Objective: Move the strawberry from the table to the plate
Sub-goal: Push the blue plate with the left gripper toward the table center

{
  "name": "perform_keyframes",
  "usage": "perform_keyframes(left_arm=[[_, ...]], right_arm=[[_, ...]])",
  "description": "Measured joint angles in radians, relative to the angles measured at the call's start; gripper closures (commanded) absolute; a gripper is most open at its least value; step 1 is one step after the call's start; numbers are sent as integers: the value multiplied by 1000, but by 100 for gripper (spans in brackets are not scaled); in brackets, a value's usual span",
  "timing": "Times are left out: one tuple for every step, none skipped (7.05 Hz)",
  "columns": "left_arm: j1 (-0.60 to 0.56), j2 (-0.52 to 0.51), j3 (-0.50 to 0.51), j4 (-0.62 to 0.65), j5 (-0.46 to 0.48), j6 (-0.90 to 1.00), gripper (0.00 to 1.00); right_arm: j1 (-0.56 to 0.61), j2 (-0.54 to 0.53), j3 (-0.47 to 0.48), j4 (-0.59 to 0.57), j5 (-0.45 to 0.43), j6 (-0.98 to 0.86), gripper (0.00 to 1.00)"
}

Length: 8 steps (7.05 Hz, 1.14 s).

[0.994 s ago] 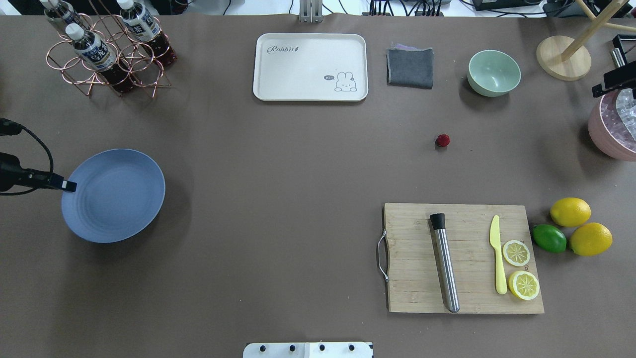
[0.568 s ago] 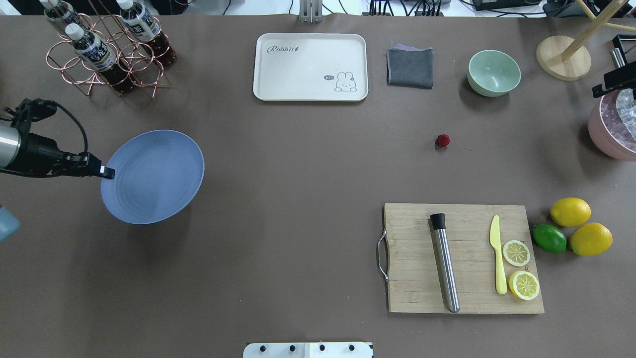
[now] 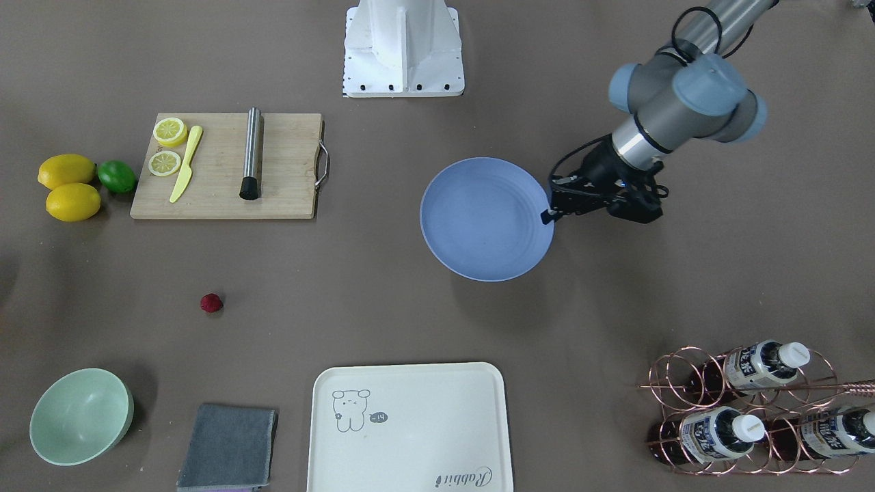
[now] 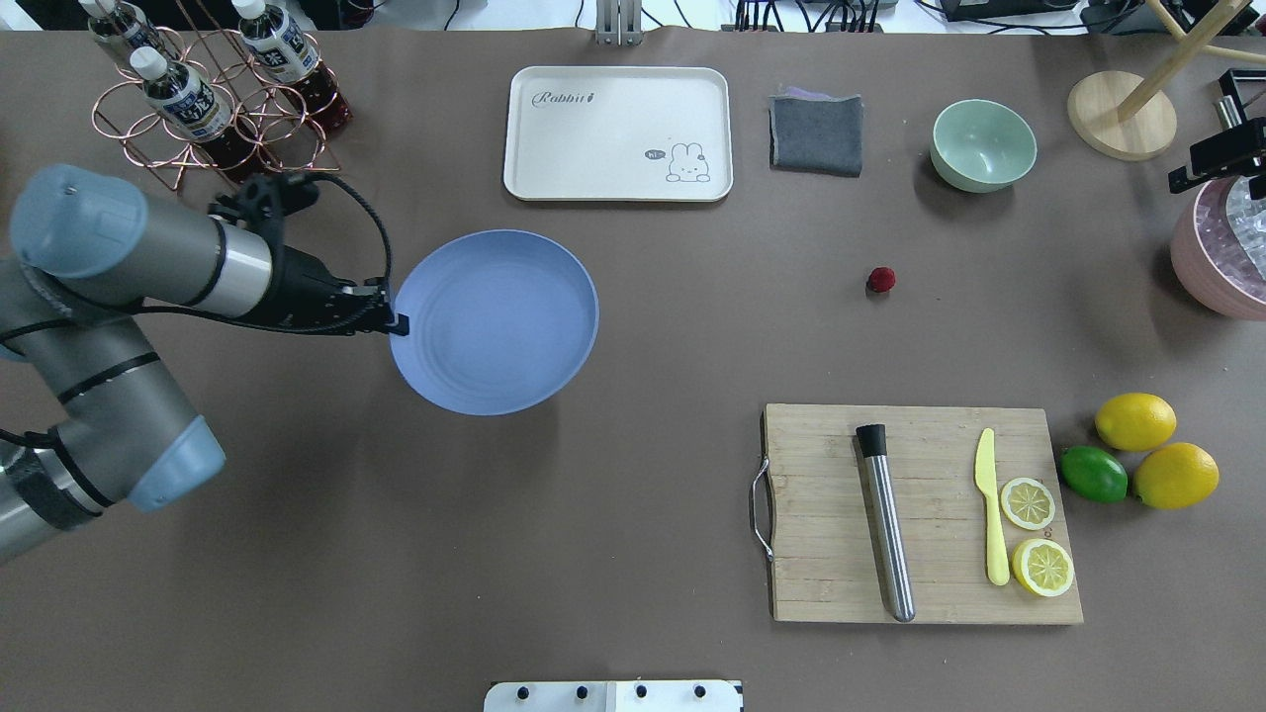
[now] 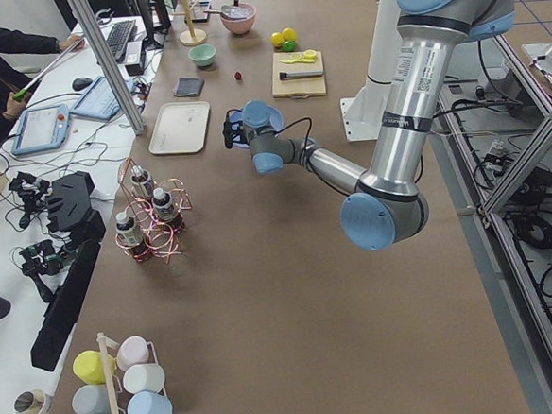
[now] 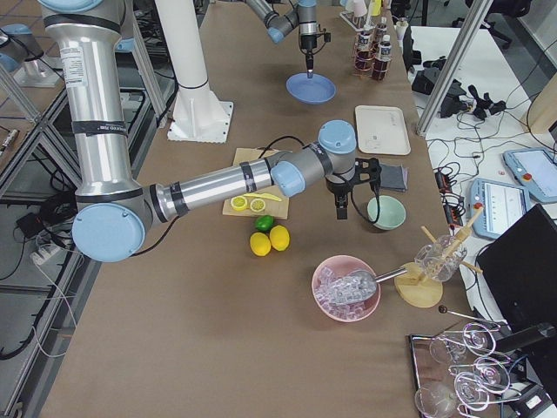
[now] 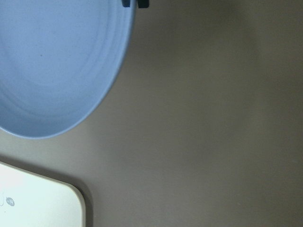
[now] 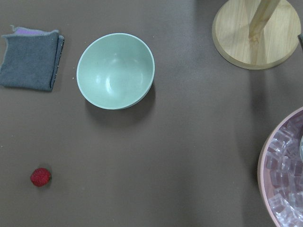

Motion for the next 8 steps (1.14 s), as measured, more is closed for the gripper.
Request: perform_keyframes(left_arm=[[75,-50,-29,79,87,-45,100],[145,-85,-38,121,169,-81,100],[201,-102,-38,137,234,-102,100],[244,-111,-31,143,284,-114,100],[274,-124,-12,144,322,-125,100],[292,-139,14,143,348,-132,100],[301,-147,32,141,363,-135,100],[303,-149,40,140,368,-136,100]], right_arm=[[-22,13,-1,0,-16,18,0],[-46,29,-1,0,-24,54,0],[-64,42,1,1,-31,87,0],[-78,53,1,1,-39,108,0],[-88,58,3,1,-43,121,0],[-95,60,3,1,-45,127,0],[-104,63,4,1,-49,129,0],[-115,66,4,2,-55,135,0]])
